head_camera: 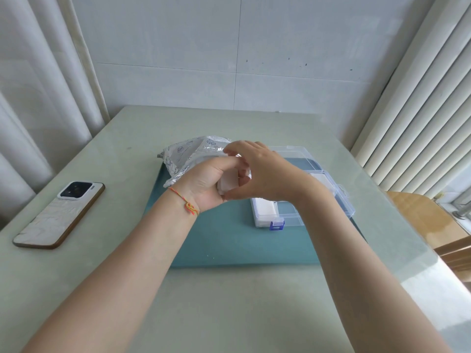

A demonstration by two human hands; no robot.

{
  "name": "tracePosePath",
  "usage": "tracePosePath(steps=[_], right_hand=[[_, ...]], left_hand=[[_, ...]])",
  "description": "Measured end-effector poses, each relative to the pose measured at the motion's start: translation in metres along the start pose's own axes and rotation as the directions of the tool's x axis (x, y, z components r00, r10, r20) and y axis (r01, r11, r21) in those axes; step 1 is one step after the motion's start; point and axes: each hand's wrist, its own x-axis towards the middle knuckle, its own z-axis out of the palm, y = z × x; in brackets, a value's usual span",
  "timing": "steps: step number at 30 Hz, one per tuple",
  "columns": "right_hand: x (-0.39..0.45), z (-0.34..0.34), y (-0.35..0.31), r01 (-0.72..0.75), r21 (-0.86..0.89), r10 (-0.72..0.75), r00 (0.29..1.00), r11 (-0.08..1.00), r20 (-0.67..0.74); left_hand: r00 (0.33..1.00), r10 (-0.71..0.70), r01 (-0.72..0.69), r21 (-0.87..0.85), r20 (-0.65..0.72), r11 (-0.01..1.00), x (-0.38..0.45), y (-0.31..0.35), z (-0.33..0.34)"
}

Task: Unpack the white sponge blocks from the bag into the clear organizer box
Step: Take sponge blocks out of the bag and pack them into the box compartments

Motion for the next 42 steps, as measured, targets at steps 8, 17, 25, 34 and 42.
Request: tracePosePath(steps=[8, 17, 25, 34, 42], right_hand=[[0.0, 0.005, 0.0, 0.028, -0.067, -0.03, 0.999, 0.997, -0.017], [0.0, 0.001, 0.0, 0.0, -0.007, 0.0, 0.999, 1.0, -0.043], [-0.002, -0.013, 0.006, -0.07, 0.075, 0.067, 0.997, 0.995, 0.039], [-0.007, -0.027, 0.026, -0.155, 0.369, 0.155, 0.987, 0.917, 0.031], [-0.02, -0.03, 0.062, -0.232, 0.52, 0.319, 0.944, 0.822, -0.083]], left_hand=[[0.998, 0.022, -0.027, -0.073, -0.065, 0.997, 0.002, -0.003, 0.002], [0.998, -0.011, 0.008, -0.046, -0.061, 0.999, 0.002, -0.007, 0.005], [0.997, 0.005, -0.003, 0.024, -0.079, 1.0, 0.003, -0.008, 0.003], [0.987, 0.162, -0.148, 0.338, -0.013, 0.929, 0.009, -0.02, 0.008], [0.966, 0.201, -0.077, 0.563, -0.163, 0.823, 0.017, -0.03, 0.014]])
